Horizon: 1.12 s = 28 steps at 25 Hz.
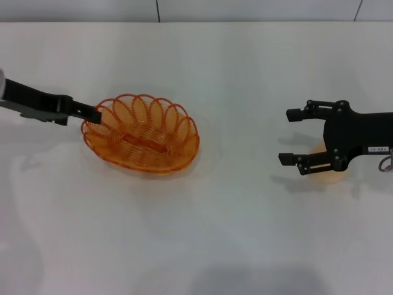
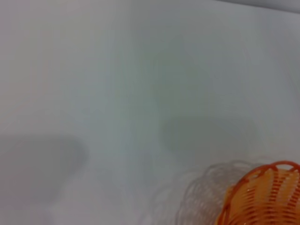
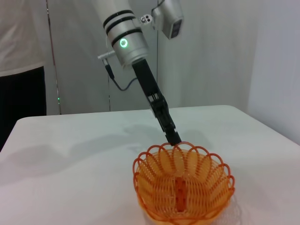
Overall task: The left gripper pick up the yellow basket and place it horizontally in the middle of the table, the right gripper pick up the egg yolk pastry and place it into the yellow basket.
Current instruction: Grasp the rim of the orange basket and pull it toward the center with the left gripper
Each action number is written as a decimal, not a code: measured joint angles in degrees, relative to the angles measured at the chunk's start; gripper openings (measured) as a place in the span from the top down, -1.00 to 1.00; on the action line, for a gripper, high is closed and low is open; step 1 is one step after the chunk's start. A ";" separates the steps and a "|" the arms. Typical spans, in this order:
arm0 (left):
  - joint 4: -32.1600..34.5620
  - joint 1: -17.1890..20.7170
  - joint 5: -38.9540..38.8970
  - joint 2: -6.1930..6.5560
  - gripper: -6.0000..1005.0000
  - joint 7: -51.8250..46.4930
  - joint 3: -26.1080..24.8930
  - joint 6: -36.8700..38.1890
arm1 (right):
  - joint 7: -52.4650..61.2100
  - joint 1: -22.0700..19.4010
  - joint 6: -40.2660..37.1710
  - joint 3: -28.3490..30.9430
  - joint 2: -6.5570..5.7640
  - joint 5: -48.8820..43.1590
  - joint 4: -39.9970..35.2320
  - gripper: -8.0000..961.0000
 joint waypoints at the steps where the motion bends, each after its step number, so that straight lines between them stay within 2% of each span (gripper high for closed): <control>1: -0.36 -0.14 0.03 -0.18 -0.69 -0.06 0.45 -0.42 | 0.00 -0.03 0.00 -0.20 0.00 0.02 0.01 -0.81; 10: -1.88 -0.80 0.11 -0.87 -0.61 -1.68 4.56 -3.40 | 0.00 -0.23 0.01 -0.73 -0.01 0.12 -0.01 -0.81; 17: -2.01 -0.83 -0.26 -1.31 -0.54 -1.75 5.00 -4.71 | 0.00 -0.31 -0.11 -0.90 -0.01 0.12 -0.04 -0.81; 28: -2.02 -1.09 -0.09 -2.08 0.31 -1.48 5.67 -4.76 | -0.07 -0.24 -0.39 -1.16 0.00 0.30 -0.03 -0.81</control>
